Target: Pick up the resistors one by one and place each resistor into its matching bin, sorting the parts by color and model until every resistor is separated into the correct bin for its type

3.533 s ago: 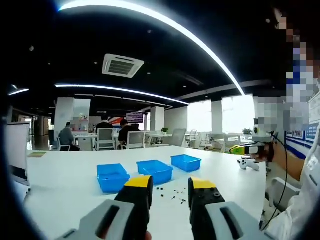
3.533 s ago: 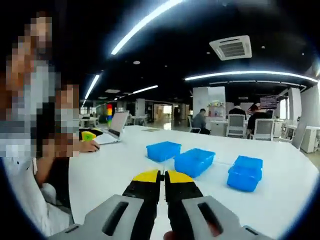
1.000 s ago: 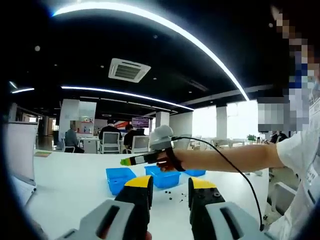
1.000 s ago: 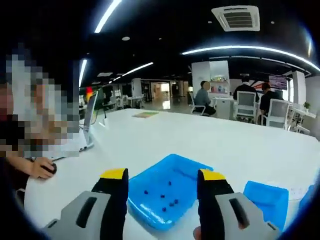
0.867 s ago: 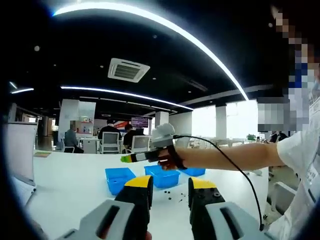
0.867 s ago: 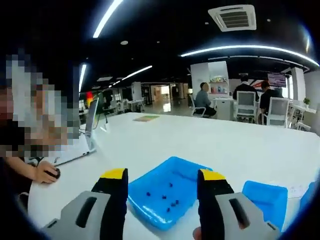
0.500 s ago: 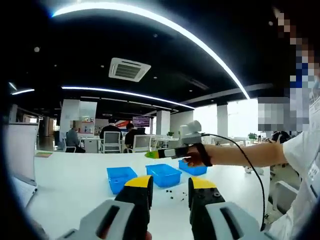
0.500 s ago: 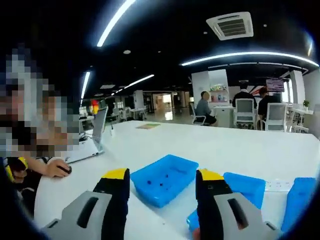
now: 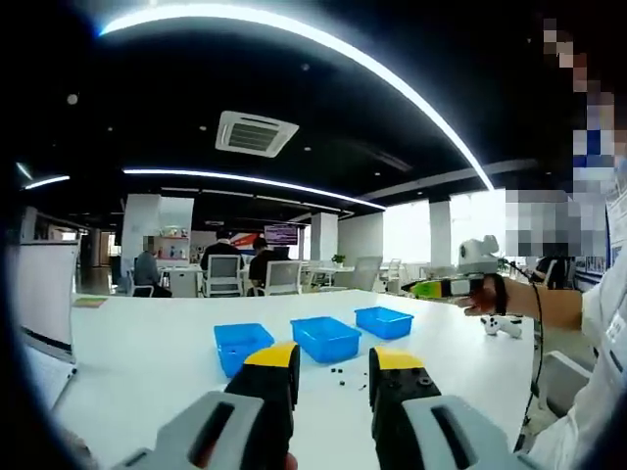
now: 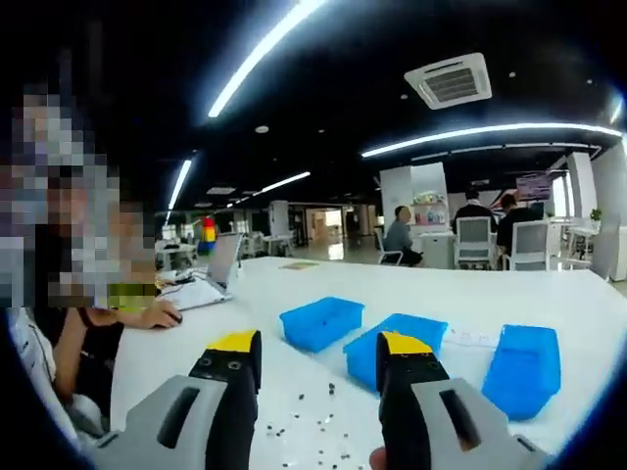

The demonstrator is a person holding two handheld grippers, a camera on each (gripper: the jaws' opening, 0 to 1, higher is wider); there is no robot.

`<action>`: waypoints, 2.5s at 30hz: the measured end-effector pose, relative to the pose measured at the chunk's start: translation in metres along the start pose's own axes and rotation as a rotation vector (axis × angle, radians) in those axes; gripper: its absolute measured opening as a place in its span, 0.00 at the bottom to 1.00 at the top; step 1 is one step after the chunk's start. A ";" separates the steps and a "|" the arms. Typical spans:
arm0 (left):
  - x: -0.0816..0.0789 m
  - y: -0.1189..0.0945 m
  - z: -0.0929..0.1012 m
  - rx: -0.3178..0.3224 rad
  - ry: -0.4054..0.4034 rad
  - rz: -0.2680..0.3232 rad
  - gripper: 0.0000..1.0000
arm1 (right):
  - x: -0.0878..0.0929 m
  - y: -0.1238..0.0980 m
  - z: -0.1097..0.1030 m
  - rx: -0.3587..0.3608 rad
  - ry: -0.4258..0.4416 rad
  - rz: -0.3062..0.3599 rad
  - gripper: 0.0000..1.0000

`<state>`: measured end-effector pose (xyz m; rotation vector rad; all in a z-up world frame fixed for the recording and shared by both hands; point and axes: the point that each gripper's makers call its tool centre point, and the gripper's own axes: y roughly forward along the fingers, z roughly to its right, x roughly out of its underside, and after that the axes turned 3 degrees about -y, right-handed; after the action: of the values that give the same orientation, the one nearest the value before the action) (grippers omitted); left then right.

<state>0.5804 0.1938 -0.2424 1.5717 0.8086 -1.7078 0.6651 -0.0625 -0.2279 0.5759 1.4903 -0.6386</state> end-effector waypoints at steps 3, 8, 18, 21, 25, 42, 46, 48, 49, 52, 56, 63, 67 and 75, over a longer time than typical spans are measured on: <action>0.000 0.000 0.000 0.002 0.003 -0.002 0.30 | 0.005 -0.033 -0.002 0.055 -0.048 0.029 0.45; 0.007 0.001 -0.005 -0.008 -0.007 -0.016 0.30 | 0.012 -0.078 -0.007 0.098 -0.024 0.084 0.46; 0.010 0.003 -0.002 0.001 -0.007 -0.026 0.31 | 0.029 -0.109 -0.006 0.153 -0.009 0.064 0.46; 0.009 0.003 -0.001 0.002 -0.004 -0.026 0.31 | 0.028 -0.111 -0.003 0.162 -0.006 0.066 0.45; 0.008 0.002 -0.001 -0.001 -0.003 -0.023 0.31 | 0.031 -0.110 -0.001 0.166 -0.008 0.056 0.45; 0.005 0.000 -0.001 0.002 -0.001 -0.014 0.31 | 0.039 -0.034 -0.006 0.079 0.115 -0.353 0.30; 0.002 -0.003 -0.004 0.000 -0.006 -0.005 0.31 | 0.057 0.005 -0.025 0.004 0.174 -0.515 0.27; 0.001 -0.004 -0.005 -0.001 -0.006 -0.001 0.31 | 0.066 0.022 -0.031 -0.020 0.151 -0.576 0.27; 0.000 -0.004 -0.005 -0.001 -0.007 0.002 0.31 | 0.070 0.030 -0.035 -0.030 0.145 -0.603 0.27; -0.001 -0.005 -0.006 0.000 -0.010 0.008 0.31 | 0.081 0.055 -0.042 -0.054 0.126 -0.670 0.26; -0.002 -0.005 -0.006 0.006 -0.015 0.013 0.30 | 0.097 0.076 -0.046 -0.066 0.090 -0.744 0.24; -0.004 -0.005 -0.004 0.015 -0.015 0.022 0.30 | 0.136 0.115 -0.048 -0.064 0.014 -0.863 0.24; -0.003 -0.005 -0.003 0.018 -0.016 0.023 0.30 | 0.152 0.129 -0.040 -0.045 -0.003 -0.894 0.24; -0.001 -0.004 -0.005 0.015 -0.022 0.023 0.30 | 0.172 0.139 -0.035 -0.028 -0.006 -0.930 0.22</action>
<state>0.5803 0.2007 -0.2414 1.5633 0.7652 -1.7154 0.7344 0.0555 -0.4052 -0.1899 1.7277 -1.3174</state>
